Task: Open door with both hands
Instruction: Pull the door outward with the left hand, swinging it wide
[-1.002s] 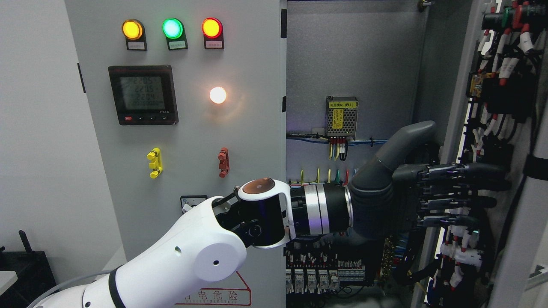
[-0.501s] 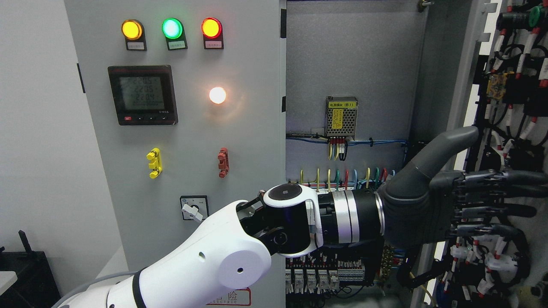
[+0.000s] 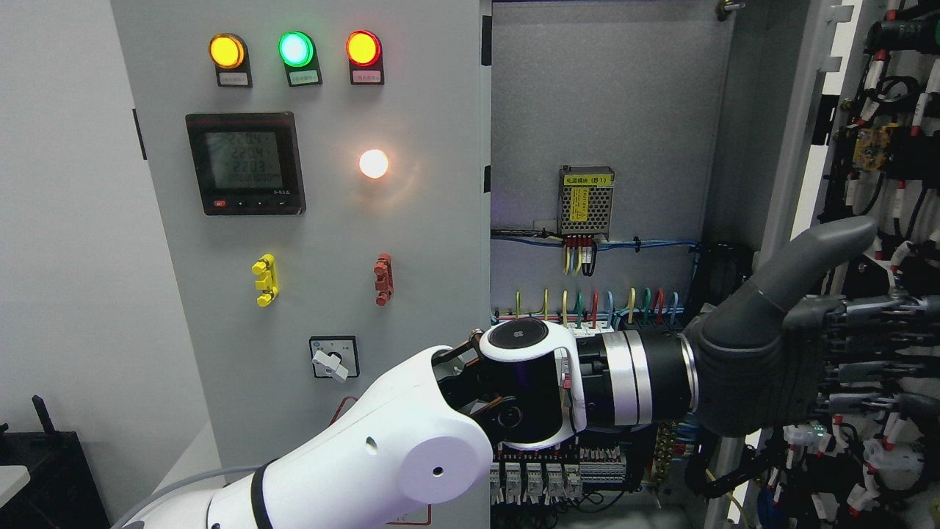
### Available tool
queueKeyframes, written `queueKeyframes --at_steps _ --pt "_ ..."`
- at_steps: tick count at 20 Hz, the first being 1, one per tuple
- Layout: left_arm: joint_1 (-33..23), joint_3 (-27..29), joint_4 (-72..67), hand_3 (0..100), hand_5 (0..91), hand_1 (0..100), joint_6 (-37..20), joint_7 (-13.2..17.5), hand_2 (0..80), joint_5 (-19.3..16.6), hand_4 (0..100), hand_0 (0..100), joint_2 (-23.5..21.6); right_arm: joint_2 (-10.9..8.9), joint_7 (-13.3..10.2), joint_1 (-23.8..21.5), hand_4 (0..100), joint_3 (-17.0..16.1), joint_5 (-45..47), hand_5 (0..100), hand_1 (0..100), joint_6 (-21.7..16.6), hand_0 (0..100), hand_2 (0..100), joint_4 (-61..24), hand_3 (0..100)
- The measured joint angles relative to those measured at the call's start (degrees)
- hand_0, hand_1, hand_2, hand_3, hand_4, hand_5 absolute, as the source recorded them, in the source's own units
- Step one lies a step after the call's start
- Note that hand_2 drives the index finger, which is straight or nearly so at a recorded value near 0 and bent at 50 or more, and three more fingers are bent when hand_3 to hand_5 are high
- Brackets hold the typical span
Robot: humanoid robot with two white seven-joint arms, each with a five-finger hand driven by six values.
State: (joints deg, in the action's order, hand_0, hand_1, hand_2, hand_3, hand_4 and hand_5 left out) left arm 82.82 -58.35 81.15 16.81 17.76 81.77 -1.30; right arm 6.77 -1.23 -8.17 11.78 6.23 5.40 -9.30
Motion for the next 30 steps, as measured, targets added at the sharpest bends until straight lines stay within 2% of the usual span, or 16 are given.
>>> queueKeyframes --at_steps 3,11,30 --pt "0.0 -0.3 0.0 0 0.0 0 -0.4 -2.0 0.0 0.0 4 0 0.4 0.00 0.0 0.0 0 0.0 0.0 0 0 0.0 0 0 0.0 0" --pt "0.1 -2.4 0.1 0 0.0 0 -3.1 -4.2 0.0 0.2 4 0 2.0 0.00 0.0 0.0 0 0.0 0.0 0 0 0.0 0 0 0.0 0" --pt "0.2 -4.9 1.2 0 0.0 0 -3.9 -4.9 0.0 0.6 4 0 3.8 0.00 0.0 0.0 0 0.0 0.0 0 0 0.0 0 0 0.0 0"
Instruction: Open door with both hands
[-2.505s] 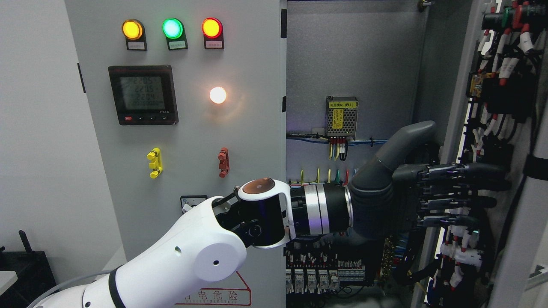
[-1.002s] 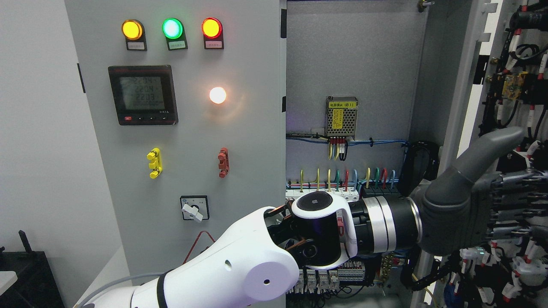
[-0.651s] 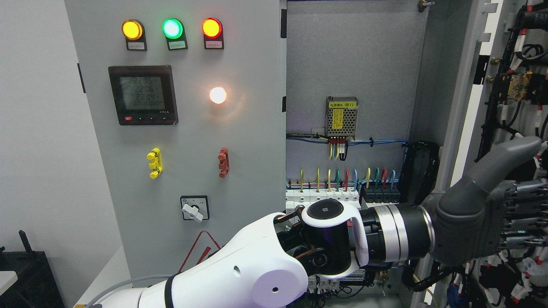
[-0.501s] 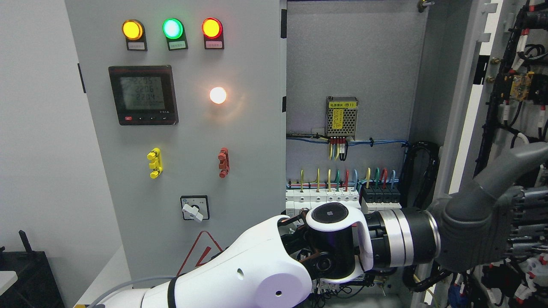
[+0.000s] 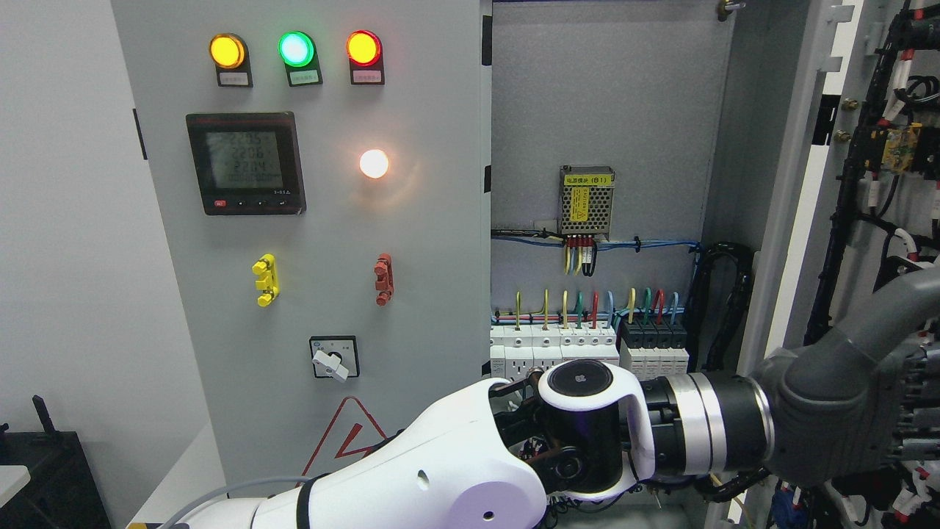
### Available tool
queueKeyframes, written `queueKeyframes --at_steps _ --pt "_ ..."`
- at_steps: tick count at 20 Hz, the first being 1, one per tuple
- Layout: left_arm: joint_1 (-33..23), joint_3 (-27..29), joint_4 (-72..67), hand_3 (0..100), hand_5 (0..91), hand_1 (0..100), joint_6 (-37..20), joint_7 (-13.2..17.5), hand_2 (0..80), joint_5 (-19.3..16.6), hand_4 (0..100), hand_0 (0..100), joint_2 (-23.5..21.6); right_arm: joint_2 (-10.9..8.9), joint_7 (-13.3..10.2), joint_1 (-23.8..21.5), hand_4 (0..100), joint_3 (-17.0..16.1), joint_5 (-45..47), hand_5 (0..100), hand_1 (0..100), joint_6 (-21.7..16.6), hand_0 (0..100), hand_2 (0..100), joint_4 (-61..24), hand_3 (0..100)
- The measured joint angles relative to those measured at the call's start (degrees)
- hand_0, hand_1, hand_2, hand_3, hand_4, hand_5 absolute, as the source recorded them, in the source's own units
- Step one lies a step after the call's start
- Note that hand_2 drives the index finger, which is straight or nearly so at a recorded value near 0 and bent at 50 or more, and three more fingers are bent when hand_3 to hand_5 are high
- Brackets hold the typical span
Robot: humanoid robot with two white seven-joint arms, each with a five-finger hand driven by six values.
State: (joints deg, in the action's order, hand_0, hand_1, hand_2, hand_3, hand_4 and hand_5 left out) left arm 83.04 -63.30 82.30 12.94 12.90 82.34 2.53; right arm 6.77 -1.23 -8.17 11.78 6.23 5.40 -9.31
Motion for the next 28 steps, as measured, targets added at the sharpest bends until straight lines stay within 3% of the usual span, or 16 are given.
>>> queueKeyframes --at_steps 14,20,28 --pt "-0.1 1.2 0.1 0 0.0 0 0.9 0.8 0.0 -0.2 4 0 -3.1 0.00 0.0 0.0 0 0.0 0.0 0 0 0.0 0 0 0.0 0" --pt "-1.5 1.8 1.0 0 0.0 0 0.9 1.1 0.0 0.2 4 0 -7.2 0.00 0.0 0.0 0 0.0 0.0 0 0 0.0 0 0 0.0 0" --pt "-7.4 2.1 3.9 0 0.0 0 1.0 0.9 0.0 0.0 4 0 -14.9 0.00 0.0 0.0 0 0.0 0.0 0 0 0.0 0 0 0.0 0"
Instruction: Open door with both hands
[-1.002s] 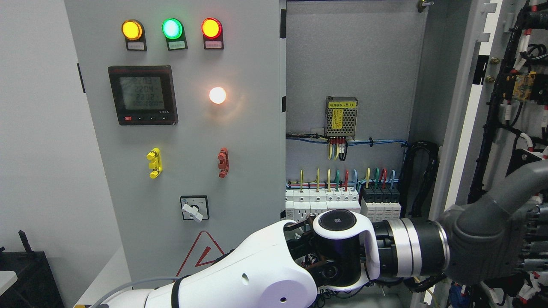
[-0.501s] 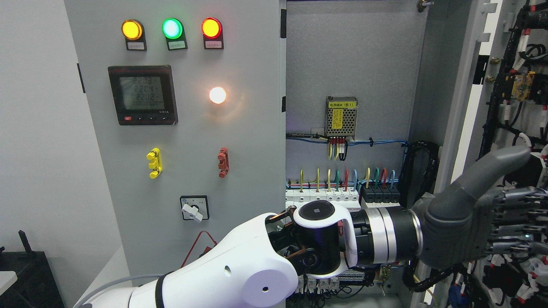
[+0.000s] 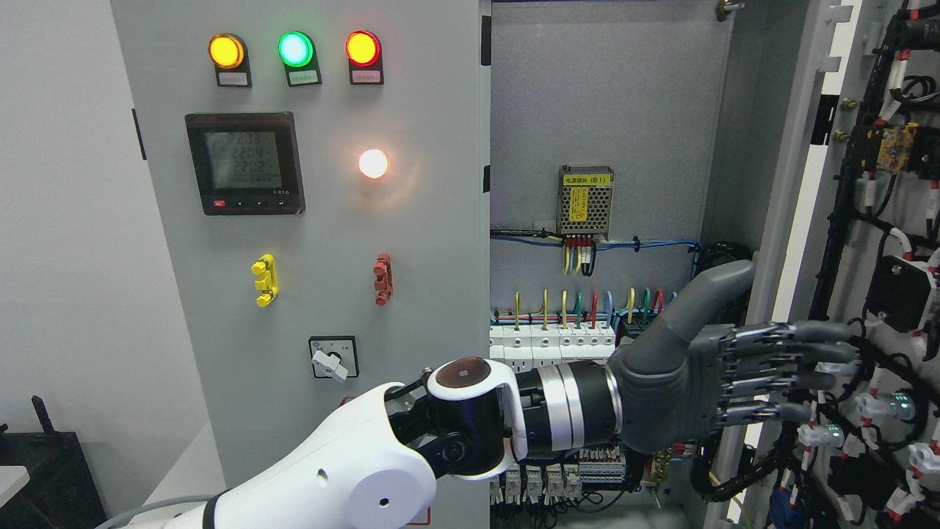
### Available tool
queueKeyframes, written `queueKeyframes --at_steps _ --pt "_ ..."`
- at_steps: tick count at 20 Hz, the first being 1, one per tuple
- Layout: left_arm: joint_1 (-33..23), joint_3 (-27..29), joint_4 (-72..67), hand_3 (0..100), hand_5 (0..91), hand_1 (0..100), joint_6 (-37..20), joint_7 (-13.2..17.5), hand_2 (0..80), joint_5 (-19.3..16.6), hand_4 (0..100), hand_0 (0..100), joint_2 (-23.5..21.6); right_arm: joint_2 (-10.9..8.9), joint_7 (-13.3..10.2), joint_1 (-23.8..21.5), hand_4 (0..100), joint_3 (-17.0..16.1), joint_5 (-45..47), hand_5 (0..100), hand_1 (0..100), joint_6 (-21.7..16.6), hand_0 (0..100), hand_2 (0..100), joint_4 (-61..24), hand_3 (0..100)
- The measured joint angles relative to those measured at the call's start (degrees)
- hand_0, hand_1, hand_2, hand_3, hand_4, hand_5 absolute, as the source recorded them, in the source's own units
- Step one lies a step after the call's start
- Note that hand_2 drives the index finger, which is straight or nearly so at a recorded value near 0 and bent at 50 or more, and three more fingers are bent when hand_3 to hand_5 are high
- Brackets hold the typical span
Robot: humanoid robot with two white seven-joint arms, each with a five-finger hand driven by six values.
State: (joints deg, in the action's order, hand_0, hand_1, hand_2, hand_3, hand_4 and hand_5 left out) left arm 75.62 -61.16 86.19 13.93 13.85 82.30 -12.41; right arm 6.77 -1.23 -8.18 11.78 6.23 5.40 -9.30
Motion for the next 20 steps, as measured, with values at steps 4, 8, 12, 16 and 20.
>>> queueKeyframes --at_steps 4,8,12,16,20 --pt "-3.1 0.2 1.8 0 0.0 0 0.0 0.3 0.0 -0.1 4 0 -4.9 0.00 0.0 0.0 0 0.0 0.0 0 0 0.0 0 0 0.0 0" --pt "-6.4 0.7 3.4 0 0.0 0 0.0 0.8 0.0 -0.2 4 0 -9.9 0.00 0.0 0.0 0 0.0 0.0 0 0 0.0 0 0 0.0 0" --pt "-9.8 1.5 5.5 0 0.0 0 0.1 1.2 0.0 -0.2 4 0 -14.7 0.00 0.0 0.0 0 0.0 0.0 0 0 0.0 0 0 0.0 0" --pt "-13.4 2.0 7.7 0 0.0 0 0.3 2.8 0.0 -0.2 4 0 -19.6 0.00 0.0 0.0 0 0.0 0.0 0 0 0.0 0 0 0.0 0" --pt "-17.6 2.4 9.8 0 0.0 0 0.0 3.5 0.0 -0.2 4 0 -24.4 0.00 0.0 0.0 0 0.0 0.0 0 0 0.0 0 0 0.0 0"
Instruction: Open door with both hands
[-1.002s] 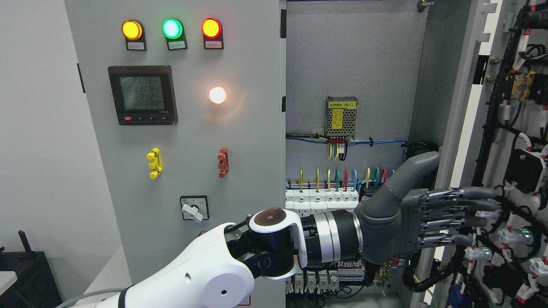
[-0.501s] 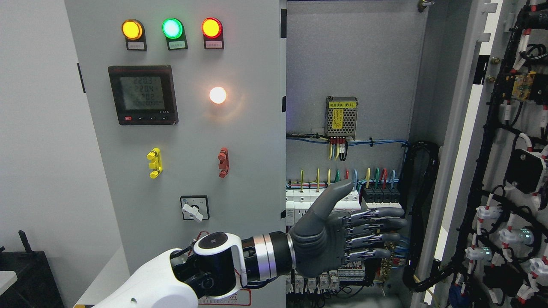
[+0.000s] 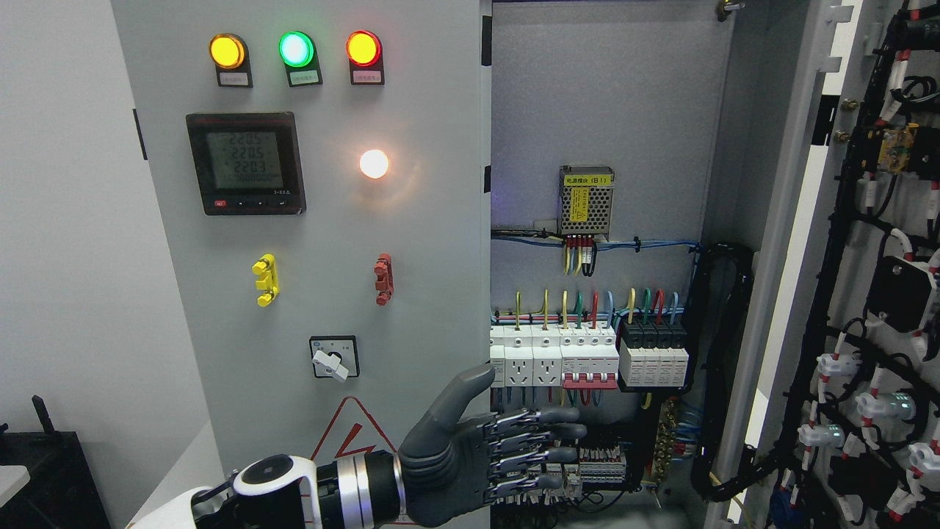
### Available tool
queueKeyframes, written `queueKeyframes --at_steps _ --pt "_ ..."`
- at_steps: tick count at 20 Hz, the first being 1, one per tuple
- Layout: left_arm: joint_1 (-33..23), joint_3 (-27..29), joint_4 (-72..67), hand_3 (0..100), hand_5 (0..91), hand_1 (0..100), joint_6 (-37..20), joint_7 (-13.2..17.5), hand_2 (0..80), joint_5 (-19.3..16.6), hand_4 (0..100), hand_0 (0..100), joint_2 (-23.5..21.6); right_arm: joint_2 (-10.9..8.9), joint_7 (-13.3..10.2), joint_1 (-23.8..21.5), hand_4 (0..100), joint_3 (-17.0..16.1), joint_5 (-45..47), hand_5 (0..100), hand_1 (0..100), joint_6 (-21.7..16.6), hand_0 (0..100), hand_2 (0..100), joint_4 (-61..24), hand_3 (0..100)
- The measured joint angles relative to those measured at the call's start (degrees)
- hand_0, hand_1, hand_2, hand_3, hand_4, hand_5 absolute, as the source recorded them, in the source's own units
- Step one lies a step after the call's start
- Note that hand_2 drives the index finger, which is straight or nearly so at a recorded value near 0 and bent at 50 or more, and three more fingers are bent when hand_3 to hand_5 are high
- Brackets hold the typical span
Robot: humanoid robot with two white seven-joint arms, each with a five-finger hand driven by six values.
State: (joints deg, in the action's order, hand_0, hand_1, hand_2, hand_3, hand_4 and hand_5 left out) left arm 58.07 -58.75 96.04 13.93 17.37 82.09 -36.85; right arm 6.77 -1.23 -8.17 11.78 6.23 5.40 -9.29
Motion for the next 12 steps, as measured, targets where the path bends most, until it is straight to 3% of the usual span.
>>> queueKeyframes --at_steps 12 --pt "-13.7 0.7 4.1 0 0.0 0 -0.8 2.4 0.0 -0.9 4 0 -14.2 0.00 0.0 0.0 0 0.0 0.0 0 0 0.0 0 0 0.0 0"
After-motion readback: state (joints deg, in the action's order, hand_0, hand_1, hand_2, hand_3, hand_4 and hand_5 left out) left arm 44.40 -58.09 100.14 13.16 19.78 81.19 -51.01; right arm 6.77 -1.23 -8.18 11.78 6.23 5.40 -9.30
